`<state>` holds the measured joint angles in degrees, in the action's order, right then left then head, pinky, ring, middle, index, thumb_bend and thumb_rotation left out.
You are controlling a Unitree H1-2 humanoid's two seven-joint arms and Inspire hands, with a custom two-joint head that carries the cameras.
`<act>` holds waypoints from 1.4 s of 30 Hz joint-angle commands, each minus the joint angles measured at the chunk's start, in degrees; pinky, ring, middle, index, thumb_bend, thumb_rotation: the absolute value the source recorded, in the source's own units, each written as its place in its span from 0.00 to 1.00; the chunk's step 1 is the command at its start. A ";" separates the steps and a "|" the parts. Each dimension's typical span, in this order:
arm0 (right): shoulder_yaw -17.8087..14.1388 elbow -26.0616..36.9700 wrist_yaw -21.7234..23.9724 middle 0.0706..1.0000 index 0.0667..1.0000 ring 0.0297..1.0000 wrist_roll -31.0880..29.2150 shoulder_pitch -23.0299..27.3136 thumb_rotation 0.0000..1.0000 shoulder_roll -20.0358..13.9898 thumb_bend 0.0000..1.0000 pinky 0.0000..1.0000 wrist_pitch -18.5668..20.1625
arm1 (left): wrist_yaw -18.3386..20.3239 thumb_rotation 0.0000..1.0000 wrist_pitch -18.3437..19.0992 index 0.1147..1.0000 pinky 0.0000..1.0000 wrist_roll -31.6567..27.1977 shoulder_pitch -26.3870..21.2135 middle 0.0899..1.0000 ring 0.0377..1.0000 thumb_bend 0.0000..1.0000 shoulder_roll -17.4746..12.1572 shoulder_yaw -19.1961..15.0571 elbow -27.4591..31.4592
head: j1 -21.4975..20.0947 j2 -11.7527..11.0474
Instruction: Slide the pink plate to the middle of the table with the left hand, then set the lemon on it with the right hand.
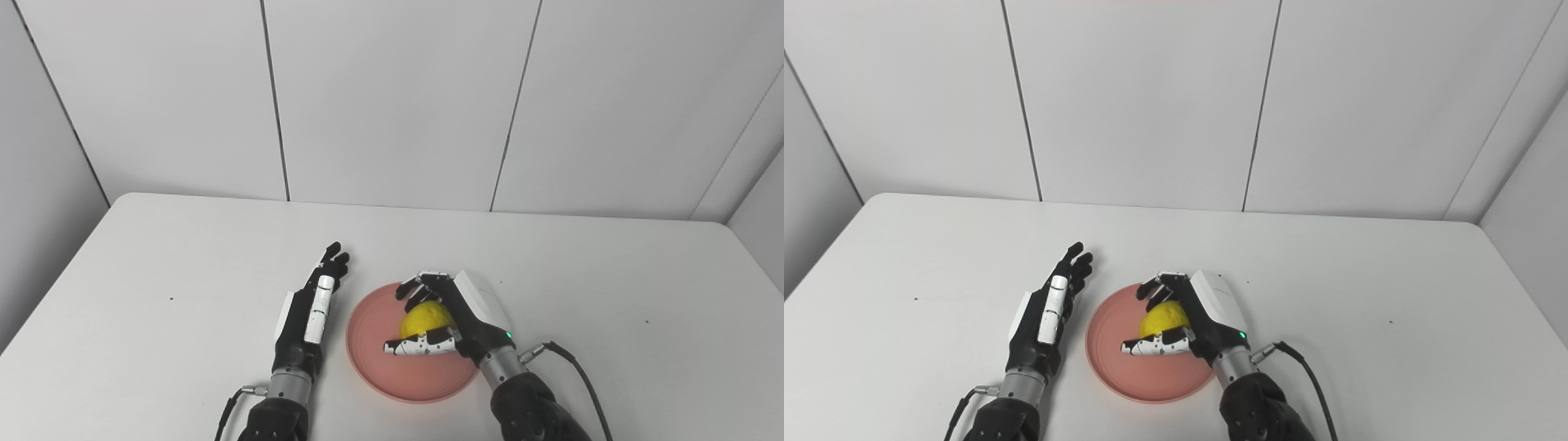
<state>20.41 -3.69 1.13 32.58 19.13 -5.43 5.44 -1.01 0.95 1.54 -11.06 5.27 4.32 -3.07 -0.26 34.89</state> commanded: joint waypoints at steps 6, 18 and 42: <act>0.92 -3.70 -0.75 0.44 0.51 0.39 0.66 2.45 0.00 0.02 0.52 0.37 -4.29 | 0.06 1.00 -2.25 0.90 0.97 -0.10 -1.70 0.91 0.93 0.65 0.71 0.25 0.38 | 0.06 -0.05; 2.60 -7.41 -7.87 0.68 0.62 0.67 4.17 2.55 0.06 -1.28 0.62 0.61 -14.16 | 0.60 1.00 -1.80 0.89 0.94 -0.56 -1.37 0.91 0.91 0.66 0.64 0.36 0.58 | -0.91 0.20; -7.70 3.04 -6.71 1.00 1.00 1.00 -9.50 -5.18 0.89 -0.29 0.69 0.99 -20.60 | 1.36 1.00 -0.53 0.92 1.00 0.45 -0.01 0.93 0.96 0.68 -1.53 1.20 3.19 | -1.48 0.46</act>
<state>13.57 -2.90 -5.35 24.12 12.99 -5.98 -14.89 -0.25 1.55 1.62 -10.36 4.15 5.25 -2.17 -1.76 35.42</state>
